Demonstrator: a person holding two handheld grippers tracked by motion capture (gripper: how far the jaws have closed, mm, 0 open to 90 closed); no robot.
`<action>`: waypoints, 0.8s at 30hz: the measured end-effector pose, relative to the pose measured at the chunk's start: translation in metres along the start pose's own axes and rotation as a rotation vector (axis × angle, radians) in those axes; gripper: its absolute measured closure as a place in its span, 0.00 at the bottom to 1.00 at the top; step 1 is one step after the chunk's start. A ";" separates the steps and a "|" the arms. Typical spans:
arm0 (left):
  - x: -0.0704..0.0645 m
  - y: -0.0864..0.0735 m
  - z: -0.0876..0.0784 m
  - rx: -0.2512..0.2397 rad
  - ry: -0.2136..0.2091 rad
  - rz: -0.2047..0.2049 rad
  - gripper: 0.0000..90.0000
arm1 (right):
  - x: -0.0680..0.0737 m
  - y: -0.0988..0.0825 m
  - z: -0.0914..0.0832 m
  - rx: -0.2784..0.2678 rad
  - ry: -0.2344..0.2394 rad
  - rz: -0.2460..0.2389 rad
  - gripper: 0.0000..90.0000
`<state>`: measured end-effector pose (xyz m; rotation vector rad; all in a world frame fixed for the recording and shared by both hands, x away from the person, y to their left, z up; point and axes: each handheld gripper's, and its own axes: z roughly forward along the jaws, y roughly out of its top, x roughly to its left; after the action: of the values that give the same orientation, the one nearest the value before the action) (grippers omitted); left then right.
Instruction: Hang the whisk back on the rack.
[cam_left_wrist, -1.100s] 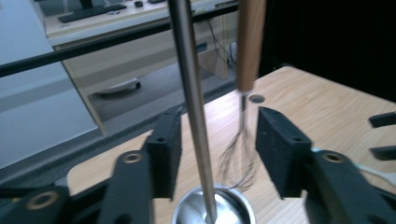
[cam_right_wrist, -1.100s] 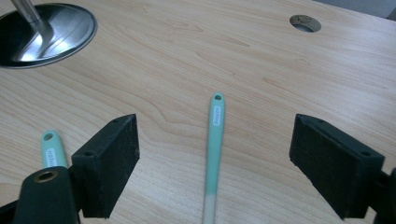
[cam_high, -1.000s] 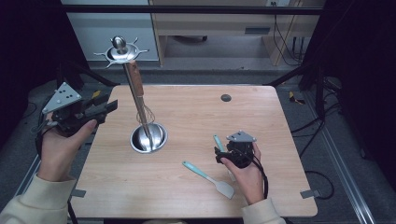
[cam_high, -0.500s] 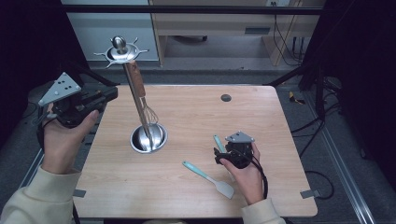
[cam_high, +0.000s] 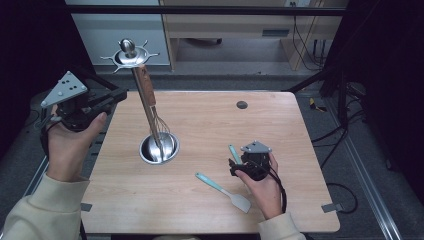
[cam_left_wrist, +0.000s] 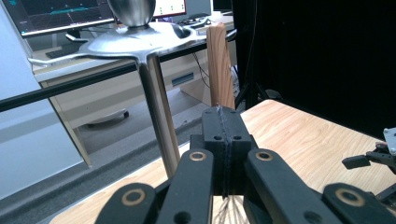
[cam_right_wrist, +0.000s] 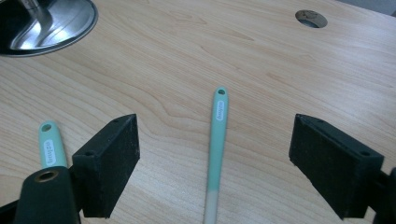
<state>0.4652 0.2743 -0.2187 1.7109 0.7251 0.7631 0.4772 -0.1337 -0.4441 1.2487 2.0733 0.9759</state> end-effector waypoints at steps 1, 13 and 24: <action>0.001 0.001 0.000 -0.001 0.001 -0.002 1.00 | 0.000 0.000 0.000 0.000 0.000 -0.001 0.18; 0.009 0.017 0.004 -0.039 0.027 -0.008 1.00 | 0.002 -0.001 0.002 0.010 0.004 -0.006 0.18; 0.015 0.021 0.008 -0.039 0.056 -0.029 1.00 | 0.002 -0.001 0.003 0.013 0.006 -0.013 0.18</action>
<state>0.4824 0.2760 -0.1979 1.6463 0.7664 0.8027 0.4779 -0.1311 -0.4469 1.2384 2.0928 0.9627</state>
